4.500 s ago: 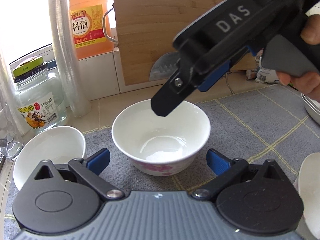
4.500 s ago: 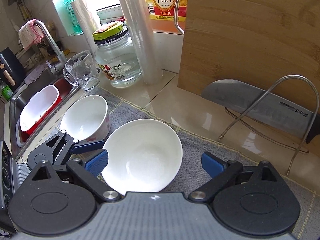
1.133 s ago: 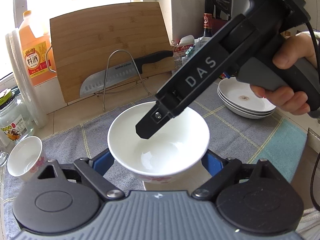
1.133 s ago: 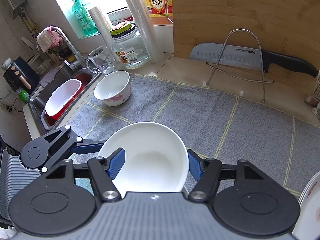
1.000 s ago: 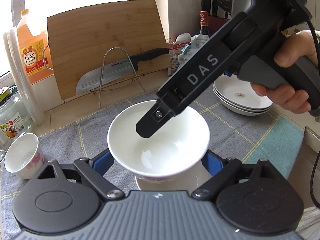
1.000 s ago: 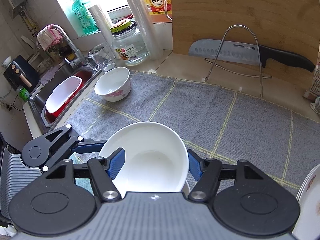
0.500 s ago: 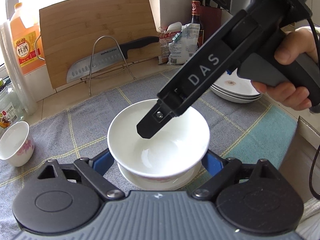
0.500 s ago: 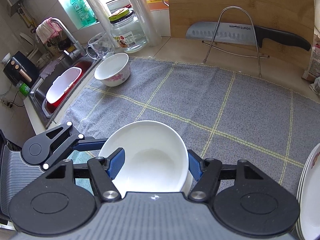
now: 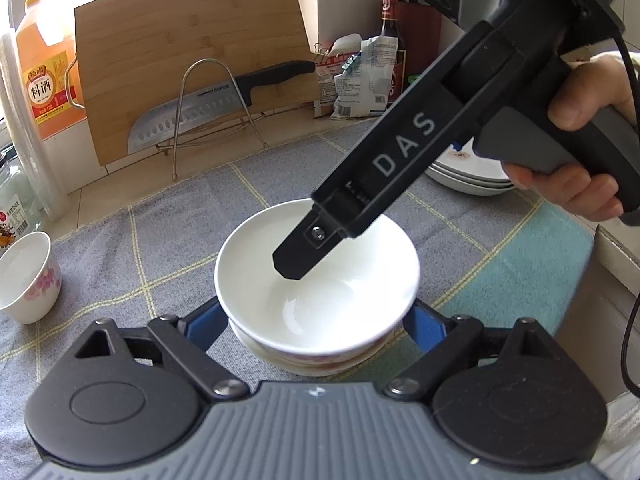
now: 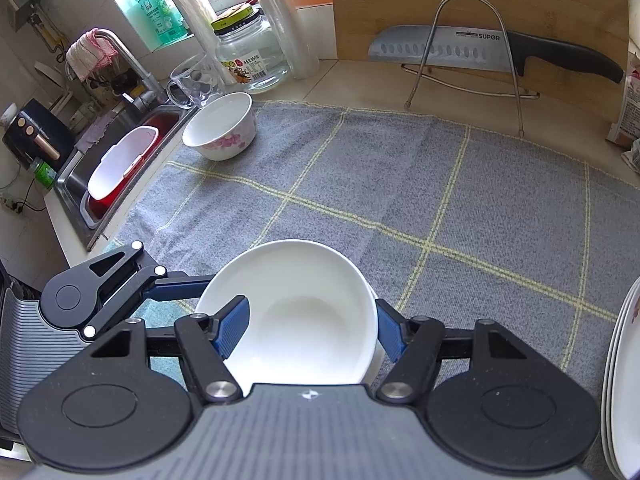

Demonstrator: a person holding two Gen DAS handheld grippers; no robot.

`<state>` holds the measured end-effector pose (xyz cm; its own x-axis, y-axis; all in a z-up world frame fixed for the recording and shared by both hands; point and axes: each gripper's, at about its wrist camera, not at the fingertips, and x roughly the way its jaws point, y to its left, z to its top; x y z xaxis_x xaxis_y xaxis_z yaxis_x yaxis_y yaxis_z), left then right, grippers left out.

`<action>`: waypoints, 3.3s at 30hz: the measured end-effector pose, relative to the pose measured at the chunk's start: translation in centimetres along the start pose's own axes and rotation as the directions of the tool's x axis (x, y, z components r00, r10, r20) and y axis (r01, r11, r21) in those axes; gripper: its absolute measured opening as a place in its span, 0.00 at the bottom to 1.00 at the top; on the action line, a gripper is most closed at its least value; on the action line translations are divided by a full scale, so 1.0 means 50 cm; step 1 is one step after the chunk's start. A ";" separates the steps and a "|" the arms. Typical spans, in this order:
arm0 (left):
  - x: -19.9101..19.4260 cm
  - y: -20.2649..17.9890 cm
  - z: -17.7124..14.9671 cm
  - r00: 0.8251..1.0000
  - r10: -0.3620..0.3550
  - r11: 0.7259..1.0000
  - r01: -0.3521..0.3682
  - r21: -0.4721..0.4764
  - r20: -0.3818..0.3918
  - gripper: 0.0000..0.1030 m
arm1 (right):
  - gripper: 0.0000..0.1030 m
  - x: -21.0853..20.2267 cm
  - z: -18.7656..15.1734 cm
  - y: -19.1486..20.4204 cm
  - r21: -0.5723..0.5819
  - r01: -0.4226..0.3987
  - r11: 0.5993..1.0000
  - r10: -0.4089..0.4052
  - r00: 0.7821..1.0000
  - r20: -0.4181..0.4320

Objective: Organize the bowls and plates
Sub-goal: 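Lower the pink-flowered bowl into the placed bowl with both grippers, then open both grippers and move them to the white bowl by the glass jar, then grasp the rim of the white bowl with both grippers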

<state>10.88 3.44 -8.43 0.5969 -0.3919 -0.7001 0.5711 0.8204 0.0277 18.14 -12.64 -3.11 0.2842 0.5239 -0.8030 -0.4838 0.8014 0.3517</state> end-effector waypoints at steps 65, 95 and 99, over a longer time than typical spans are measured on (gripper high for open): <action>-0.133 0.141 -0.067 0.944 0.313 0.930 -0.283 -0.233 0.102 0.97 | 1.00 -0.013 0.033 0.120 -0.238 0.063 0.969 -0.017 0.981 0.191; -0.024 0.496 -0.115 0.940 0.310 0.941 -0.282 -0.188 0.142 0.97 | 1.00 0.247 0.292 0.278 -0.145 0.129 0.981 -0.106 0.982 0.156; -0.002 0.507 -0.110 0.943 0.306 0.939 -0.277 -0.202 0.133 0.97 | 1.00 0.291 0.320 0.273 -0.158 0.097 0.983 -0.077 0.988 0.132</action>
<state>22.19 26.58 -11.58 0.8122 -0.1734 -0.5570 0.2574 0.9633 0.0755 28.93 10.57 -2.28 0.4275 0.4946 -0.7567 -0.5787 0.7928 0.1912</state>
